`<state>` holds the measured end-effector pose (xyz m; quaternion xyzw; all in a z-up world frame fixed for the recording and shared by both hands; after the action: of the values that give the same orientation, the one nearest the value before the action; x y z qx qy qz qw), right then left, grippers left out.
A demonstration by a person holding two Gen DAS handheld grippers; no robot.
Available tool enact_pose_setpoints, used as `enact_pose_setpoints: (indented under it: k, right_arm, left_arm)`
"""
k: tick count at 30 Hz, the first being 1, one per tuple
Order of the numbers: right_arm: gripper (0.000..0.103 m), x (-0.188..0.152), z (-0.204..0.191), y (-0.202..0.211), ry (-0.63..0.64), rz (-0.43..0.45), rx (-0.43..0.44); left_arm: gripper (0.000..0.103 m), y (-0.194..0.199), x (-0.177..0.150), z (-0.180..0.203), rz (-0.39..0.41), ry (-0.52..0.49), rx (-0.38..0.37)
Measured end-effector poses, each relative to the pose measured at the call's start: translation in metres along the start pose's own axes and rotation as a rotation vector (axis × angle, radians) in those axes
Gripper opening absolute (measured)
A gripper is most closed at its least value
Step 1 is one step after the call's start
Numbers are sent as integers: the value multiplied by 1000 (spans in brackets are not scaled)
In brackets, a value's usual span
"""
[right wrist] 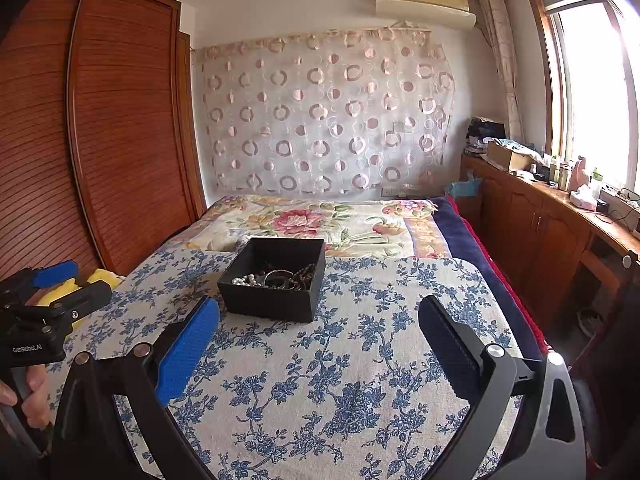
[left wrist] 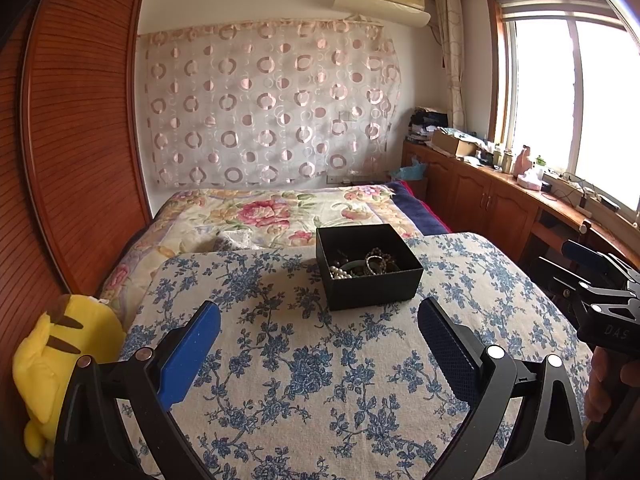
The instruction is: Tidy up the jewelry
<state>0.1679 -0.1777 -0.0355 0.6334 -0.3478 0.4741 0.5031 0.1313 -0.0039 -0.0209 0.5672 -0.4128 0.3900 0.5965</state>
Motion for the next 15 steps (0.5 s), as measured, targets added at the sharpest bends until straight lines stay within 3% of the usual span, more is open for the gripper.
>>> enact_pose_setpoints:
  k: [15]
  right_arm:
    - [100, 5, -1, 4, -2, 10, 1]
  left_arm:
    - [95, 7, 4, 2, 16, 4, -11]
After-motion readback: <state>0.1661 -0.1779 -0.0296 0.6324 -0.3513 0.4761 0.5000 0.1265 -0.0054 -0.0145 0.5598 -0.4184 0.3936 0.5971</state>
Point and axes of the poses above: each gripper's, at about its wrist camera, not at the fingertips, and y roughly against the way its jaws point, z to its right, x to its top, the point moved 8 cm from there along -y, roughly the way its jaws point, and after that the axes turned 8 degrees about z, right-handed, at the moved point
